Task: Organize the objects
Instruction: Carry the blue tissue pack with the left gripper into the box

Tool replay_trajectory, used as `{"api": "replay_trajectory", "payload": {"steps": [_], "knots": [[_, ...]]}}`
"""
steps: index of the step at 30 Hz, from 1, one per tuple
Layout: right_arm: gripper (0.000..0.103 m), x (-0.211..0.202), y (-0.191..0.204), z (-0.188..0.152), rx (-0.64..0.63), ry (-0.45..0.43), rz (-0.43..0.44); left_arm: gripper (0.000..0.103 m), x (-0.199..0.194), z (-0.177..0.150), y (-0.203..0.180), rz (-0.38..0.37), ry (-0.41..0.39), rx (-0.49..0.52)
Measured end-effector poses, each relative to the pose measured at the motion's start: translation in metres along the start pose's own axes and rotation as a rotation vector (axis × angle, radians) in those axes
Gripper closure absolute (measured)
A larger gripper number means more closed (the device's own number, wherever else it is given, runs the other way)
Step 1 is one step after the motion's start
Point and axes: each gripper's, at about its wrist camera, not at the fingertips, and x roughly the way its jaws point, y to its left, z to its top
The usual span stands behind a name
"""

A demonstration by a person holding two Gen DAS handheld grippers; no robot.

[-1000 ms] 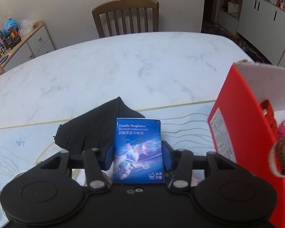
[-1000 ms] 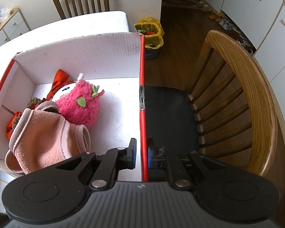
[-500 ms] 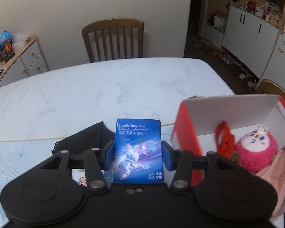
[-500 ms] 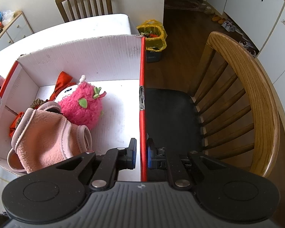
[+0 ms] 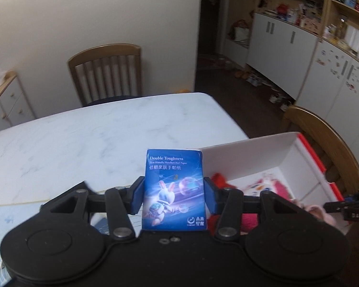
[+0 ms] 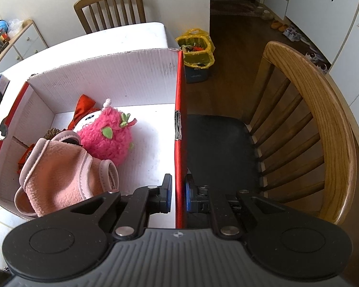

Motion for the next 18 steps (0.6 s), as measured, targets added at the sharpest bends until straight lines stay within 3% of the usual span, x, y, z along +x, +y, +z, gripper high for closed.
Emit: {"api": "replay_trajectory", "payload": {"steps": [18], "knots": [[0.092, -0.001, -0.007, -0.001, 0.002, -0.008, 0.033, 0.055, 0.051, 0.009, -0.099, -0.16, 0.089, 0.152]]}}
